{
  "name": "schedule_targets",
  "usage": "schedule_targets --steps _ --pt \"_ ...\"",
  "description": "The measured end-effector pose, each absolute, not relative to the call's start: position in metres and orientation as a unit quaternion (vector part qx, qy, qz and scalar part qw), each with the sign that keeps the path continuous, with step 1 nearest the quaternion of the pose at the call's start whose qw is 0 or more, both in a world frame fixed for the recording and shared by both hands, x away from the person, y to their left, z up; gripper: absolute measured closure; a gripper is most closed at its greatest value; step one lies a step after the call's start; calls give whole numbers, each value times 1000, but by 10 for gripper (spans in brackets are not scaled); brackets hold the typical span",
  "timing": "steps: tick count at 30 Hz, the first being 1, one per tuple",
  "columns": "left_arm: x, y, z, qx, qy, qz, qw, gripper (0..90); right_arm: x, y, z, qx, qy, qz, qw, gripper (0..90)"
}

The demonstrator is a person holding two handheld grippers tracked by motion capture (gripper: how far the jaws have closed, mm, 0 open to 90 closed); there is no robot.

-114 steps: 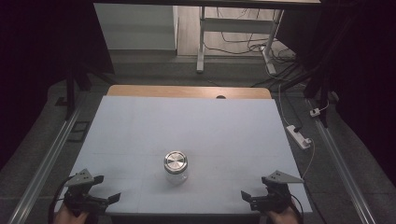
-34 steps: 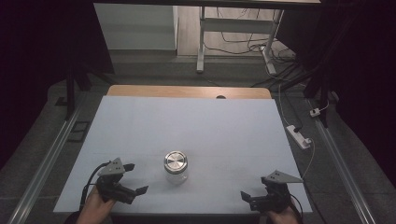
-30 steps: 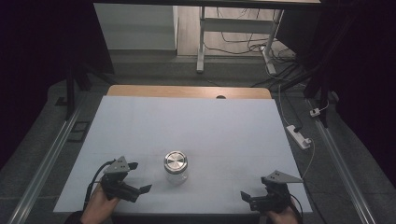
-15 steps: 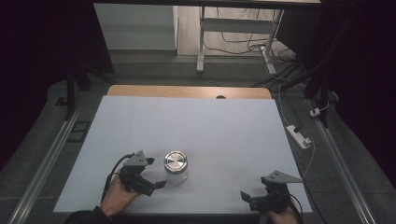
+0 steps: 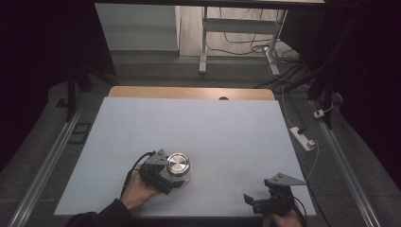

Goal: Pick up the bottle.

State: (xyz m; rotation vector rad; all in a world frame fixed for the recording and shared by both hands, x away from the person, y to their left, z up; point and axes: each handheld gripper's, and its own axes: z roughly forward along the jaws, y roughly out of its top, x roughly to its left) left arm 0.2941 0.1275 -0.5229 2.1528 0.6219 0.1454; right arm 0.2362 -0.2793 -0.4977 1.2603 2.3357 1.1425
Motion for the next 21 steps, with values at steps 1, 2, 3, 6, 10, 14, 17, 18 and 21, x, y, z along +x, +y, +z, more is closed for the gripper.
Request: schedule_targets --steps 1,2,3,6,10,14,17,18,21 --pt "295 125 -523 863 249 59 435 0 236 -279 -498 433 802 392 126 0" --pt "297 123 -524 864 247 61 434 0 236 -279 -498 432 802 392 126 0" --pt "298 121 -524 865 244 62 434 0 236 -279 -498 432 802 392 126 0" --pt "299 117 -524 866 239 70 433 12 236 -279 -498 431 803 393 126 0" --pt "297 116 -523 868 233 79 431 73 236 -279 -498 431 803 393 126 0" --pt "296 117 -524 871 227 88 427 146 236 -279 -498 430 803 392 127 0" --pt "295 117 -523 871 229 89 425 148 236 -279 -498 429 804 392 128 0" --pt "295 117 -523 871 229 90 424 149 236 -279 -498 429 804 392 128 0" --pt "294 115 -522 869 238 92 423 151 235 -279 -497 427 804 393 128 0"
